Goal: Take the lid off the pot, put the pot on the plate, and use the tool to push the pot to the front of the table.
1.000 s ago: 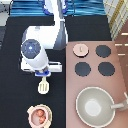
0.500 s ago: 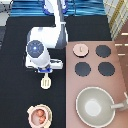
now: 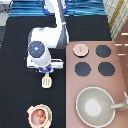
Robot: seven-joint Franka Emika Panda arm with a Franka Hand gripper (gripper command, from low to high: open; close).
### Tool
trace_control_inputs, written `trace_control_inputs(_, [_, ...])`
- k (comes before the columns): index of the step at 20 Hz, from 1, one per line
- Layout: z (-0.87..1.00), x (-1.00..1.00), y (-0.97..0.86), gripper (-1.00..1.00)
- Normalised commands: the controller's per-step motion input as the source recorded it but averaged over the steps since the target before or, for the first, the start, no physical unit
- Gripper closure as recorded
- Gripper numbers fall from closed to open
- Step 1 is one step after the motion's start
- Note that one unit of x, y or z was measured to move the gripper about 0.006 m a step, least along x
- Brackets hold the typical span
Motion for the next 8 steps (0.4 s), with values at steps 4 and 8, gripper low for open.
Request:
trace_control_inputs(4, [0.98,-0.33,-0.28,-1.0])
trace_control_inputs(8, [0.81,-0.15,-0.52,-1.0])
